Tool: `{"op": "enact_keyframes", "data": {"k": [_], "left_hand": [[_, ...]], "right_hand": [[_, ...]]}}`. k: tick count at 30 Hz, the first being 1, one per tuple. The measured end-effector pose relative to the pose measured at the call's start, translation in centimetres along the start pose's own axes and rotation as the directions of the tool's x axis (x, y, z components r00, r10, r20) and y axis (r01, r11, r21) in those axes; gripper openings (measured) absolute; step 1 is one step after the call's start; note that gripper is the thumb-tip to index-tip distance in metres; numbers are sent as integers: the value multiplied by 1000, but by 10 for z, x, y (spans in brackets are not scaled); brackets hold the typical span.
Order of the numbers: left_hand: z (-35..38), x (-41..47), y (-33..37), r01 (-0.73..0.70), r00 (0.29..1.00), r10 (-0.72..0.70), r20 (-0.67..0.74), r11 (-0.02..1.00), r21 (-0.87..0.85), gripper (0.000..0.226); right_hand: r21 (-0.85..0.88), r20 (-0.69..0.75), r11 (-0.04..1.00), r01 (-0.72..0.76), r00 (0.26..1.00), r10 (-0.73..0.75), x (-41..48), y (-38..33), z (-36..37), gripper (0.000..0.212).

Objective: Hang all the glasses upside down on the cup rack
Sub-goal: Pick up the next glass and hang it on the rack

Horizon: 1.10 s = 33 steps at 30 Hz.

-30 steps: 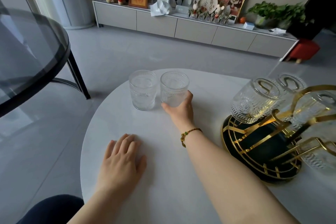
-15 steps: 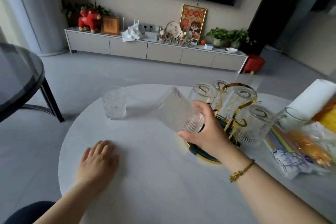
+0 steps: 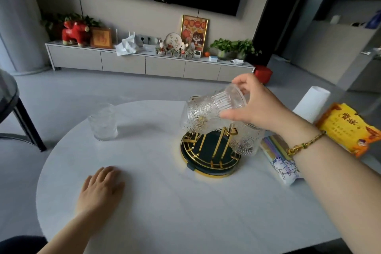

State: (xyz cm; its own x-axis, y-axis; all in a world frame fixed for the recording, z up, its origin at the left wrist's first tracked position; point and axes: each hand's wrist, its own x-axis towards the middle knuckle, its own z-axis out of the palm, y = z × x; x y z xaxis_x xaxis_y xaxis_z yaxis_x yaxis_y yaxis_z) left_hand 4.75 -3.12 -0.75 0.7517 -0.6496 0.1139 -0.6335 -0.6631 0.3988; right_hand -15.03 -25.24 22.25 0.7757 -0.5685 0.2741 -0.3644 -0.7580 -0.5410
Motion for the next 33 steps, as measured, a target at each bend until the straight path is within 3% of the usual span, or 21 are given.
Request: {"op": "enact_keyframes", "data": {"k": [7,16,33], "left_hand": [[2,0,0,10,1000,-10,-6,1000,2,40],[4,1,-2,4,1000,-4,1,1000,9,40],[8,4,-4,14,1000,-13,-20,1000,10,40]], "right_hand": [[-136,138,990,42,990,-23,31,-7,19,73],[-195,262,981,-5,963,57,41,9,57,73],[-222,328,975,9,942,66,43,16,79,71]]}}
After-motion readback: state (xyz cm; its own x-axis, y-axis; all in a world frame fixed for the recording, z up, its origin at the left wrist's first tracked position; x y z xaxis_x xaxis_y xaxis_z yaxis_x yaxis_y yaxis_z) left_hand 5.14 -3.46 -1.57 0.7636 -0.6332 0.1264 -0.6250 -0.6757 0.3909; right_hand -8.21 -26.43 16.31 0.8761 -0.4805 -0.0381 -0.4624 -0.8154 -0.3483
